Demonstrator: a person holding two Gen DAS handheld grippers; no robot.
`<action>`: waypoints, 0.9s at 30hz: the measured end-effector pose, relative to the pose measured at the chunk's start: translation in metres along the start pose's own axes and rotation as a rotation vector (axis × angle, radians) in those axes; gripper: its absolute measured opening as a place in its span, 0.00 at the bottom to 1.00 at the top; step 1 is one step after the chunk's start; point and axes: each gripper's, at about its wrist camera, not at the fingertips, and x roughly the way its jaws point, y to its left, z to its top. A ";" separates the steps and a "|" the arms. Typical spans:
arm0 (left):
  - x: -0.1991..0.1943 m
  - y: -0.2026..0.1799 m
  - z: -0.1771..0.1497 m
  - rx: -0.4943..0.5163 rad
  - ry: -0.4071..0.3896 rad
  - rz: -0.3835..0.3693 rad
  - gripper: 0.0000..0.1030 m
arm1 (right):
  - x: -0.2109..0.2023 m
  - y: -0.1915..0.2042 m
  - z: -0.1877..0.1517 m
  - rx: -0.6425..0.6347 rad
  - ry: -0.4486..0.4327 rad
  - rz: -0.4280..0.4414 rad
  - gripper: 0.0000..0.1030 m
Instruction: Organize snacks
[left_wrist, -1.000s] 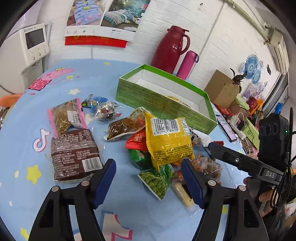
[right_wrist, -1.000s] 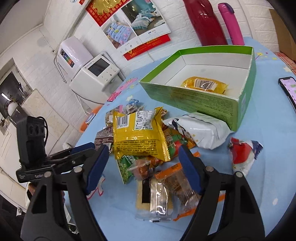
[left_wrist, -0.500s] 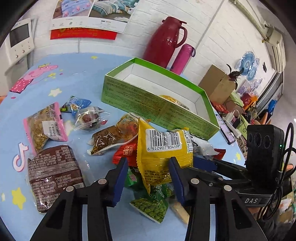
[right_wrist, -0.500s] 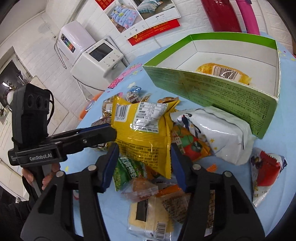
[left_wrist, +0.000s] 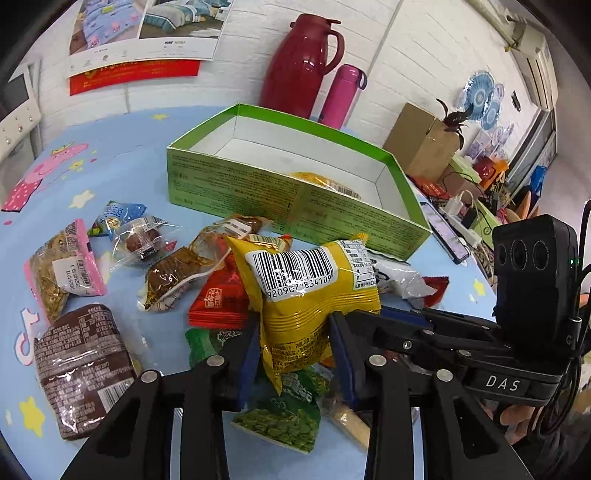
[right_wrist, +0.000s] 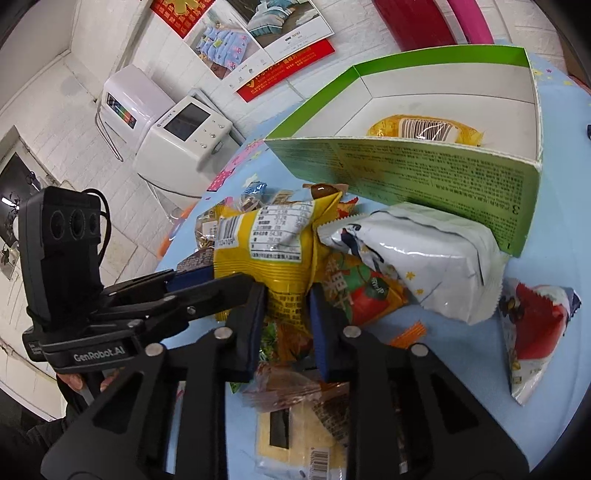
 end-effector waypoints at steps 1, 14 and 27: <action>-0.007 -0.004 0.000 0.012 -0.020 0.000 0.32 | -0.006 0.006 0.000 -0.016 -0.017 0.000 0.21; -0.070 -0.036 0.089 0.113 -0.237 -0.023 0.31 | -0.063 0.059 0.082 -0.176 -0.229 -0.072 0.21; 0.031 0.015 0.140 0.033 -0.075 -0.006 0.31 | 0.012 -0.014 0.129 -0.035 -0.119 -0.102 0.21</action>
